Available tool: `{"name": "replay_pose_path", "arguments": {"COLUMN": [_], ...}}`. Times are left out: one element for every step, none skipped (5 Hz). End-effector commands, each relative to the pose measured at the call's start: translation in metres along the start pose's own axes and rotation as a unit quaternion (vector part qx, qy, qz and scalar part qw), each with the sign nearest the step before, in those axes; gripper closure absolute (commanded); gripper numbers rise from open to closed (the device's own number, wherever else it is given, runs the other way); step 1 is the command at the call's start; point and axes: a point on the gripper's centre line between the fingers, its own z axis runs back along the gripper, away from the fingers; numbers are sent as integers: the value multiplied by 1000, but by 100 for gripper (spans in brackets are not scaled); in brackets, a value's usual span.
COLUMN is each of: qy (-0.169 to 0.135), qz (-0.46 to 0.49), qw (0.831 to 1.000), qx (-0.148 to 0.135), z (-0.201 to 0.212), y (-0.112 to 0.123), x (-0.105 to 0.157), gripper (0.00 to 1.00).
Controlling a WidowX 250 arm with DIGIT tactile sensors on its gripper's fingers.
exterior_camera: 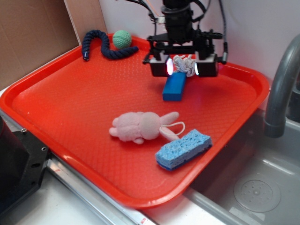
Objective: Grab the blue block.
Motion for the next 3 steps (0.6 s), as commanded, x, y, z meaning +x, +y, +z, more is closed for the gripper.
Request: {"name": "replay_pose_path", "arguments": {"qy": [-16,-17,-14], "qz": [-1,-6,-8], "qw": [1000,1000,1000], "qx": [9,15,21], "z": [11,10,3], "y": [34,38,33], "x": [-9,-15,-14], "gripper": [0,0,0]}}
